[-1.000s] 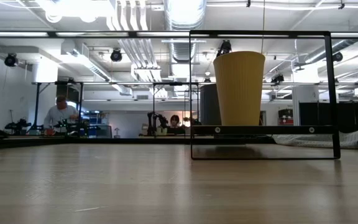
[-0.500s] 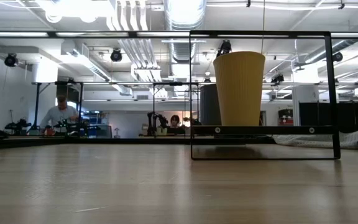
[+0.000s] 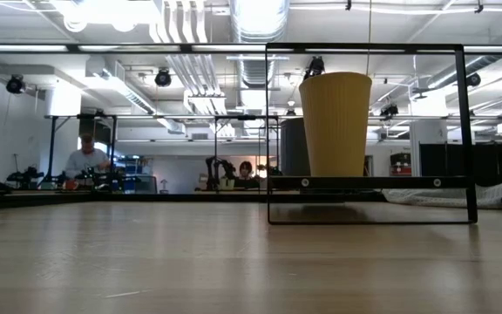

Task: Stack small to large cups/mugs on shelf
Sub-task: Return to Home Position

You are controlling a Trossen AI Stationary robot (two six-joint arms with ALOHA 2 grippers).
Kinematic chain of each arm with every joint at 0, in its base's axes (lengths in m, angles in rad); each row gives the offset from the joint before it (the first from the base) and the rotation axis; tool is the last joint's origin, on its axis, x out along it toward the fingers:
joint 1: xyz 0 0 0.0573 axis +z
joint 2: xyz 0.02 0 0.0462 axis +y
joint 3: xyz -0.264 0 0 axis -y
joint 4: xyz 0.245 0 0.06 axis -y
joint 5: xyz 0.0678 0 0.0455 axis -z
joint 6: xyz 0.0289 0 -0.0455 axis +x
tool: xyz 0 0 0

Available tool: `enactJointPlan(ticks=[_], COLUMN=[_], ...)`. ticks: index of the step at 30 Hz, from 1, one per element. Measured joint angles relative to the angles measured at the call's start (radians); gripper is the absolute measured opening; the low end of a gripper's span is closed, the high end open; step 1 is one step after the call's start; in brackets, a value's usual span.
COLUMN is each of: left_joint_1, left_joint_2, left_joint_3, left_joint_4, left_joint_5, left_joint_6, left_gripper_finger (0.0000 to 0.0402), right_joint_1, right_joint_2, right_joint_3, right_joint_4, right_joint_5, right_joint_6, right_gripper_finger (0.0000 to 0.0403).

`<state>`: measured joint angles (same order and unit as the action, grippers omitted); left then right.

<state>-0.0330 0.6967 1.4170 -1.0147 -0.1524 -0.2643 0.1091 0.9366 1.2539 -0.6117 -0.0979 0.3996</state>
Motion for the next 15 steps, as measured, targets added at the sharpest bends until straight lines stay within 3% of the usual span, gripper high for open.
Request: enactJointPlan(ticks=[5,9,15], left_joint_1=[0.0,0.0,0.0], left_joint_2=[-0.143,-0.237,-0.361], left_joint_3=[-0.233,-0.415,-0.685], left_joint_4=[0.275,0.481,0.714], left_joint_5=[0.116,0.215,0.23], left_joint_6=[0.034,0.035,-0.004], left_gripper_finger=[0.0068,0.0068,0.0068], right_joint_1=[0.003,0.005,0.007], right_joint_2=[-0.092,-0.123,-0.128], right_joint_3=[-0.216,-0.362,-0.584], right_joint_4=[0.352,0.55,0.819], right_joint_5=[-0.136,-0.175,-0.201], right_joint_6=[0.004,0.029,0.045], right_gripper_finger=[0.0059,0.0059,0.0059])
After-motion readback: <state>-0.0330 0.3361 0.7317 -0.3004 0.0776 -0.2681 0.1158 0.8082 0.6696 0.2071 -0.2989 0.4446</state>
